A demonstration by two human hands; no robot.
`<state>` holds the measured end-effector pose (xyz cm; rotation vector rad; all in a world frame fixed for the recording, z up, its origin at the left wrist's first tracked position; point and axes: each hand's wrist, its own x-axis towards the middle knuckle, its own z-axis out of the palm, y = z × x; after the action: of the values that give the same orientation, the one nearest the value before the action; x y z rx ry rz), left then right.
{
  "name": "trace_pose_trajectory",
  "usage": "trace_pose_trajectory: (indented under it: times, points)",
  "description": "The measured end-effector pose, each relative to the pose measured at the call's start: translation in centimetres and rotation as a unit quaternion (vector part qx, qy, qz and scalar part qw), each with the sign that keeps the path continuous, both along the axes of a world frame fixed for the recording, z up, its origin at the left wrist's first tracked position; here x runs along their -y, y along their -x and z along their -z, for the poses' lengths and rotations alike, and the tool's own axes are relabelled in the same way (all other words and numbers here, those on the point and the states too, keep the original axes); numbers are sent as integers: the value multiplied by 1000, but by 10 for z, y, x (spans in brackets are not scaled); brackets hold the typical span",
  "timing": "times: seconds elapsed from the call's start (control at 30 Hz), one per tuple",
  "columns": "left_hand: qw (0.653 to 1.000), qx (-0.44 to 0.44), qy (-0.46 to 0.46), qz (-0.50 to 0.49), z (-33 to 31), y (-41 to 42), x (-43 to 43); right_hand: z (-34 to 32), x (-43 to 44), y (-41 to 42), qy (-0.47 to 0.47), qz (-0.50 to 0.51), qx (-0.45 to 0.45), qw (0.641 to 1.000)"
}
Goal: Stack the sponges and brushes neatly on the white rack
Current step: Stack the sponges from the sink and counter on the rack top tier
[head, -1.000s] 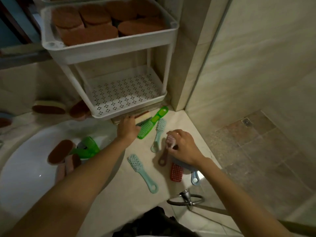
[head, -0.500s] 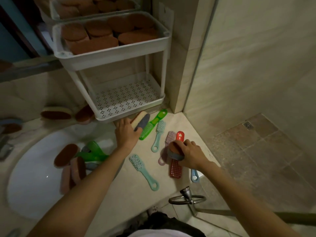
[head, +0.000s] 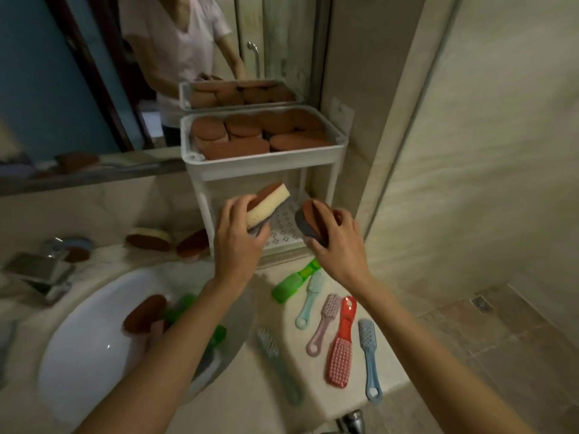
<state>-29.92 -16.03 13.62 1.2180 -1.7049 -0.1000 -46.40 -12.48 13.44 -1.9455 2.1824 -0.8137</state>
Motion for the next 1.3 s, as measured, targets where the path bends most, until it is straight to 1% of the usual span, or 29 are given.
trace_pose_trajectory:
  times: [0.07, 0.2, 0.23, 0.3, 0.37, 0.43, 0.5, 0.53, 0.6, 0.77, 0.93, 1.03, 1.07, 1.1, 1.2, 1.23, 1.3]
  points:
    - [999, -13, 51, -15, -24, -7, 9, -28, 13, -9, 21, -6, 16, 1000]
    - [994, -16, 96, -53, -70, -21, 35, -78, 44, -25, 70, -33, 76, 994]
    - [994, -16, 92, -60, -80, -25, 42, -88, 53, -29, 73, -48, 90, 992]
    - [996, -12, 54, -69, -99, -32, 58, -107, 75, -37, 62, -76, 129, 987]
    - [996, 17, 10, -82, -112, -37, 74, -123, 96, -43, 34, -91, 174, 980]
    - [994, 58, -13, -97, -120, -43, 94, -137, 119, -48, 22, -76, 193, 978]
    - [992, 72, -27, -101, -126, -50, 114, -148, 142, -52, 28, -49, 213, 975]
    - [992, 66, -34, -103, -128, -53, 122, -150, 154, -55, 33, -38, 216, 975]
    - [992, 53, -42, -105, -127, -55, 135, -150, 176, -59, 27, -23, 184, 982]
    - [989, 75, -56, -112, -120, -49, 165, -141, 227, -73, -7, -11, 134, 991]
    - [982, 125, -87, -115, -108, -38, 186, -138, 250, -80, -58, 0, 89, 994]
    - [974, 166, -126, -85, -105, -38, 189, -133, 258, -76, -81, -20, 103, 991]
    - [974, 159, -145, -68, -105, -39, 189, -132, 259, -75, -83, -33, 120, 989]
    - [976, 130, -164, -53, -106, -39, 188, -132, 259, -72, -82, -44, 139, 986]
    - [977, -8, -203, -60, -110, -44, 190, -131, 254, -63, -83, -50, 180, 979]
    - [972, -34, -223, -72, -110, -47, 192, -130, 251, -61, -86, -52, 186, 977]
    - [960, -54, -264, -71, -113, -50, 195, -129, 247, -60, -85, -47, 190, 977]
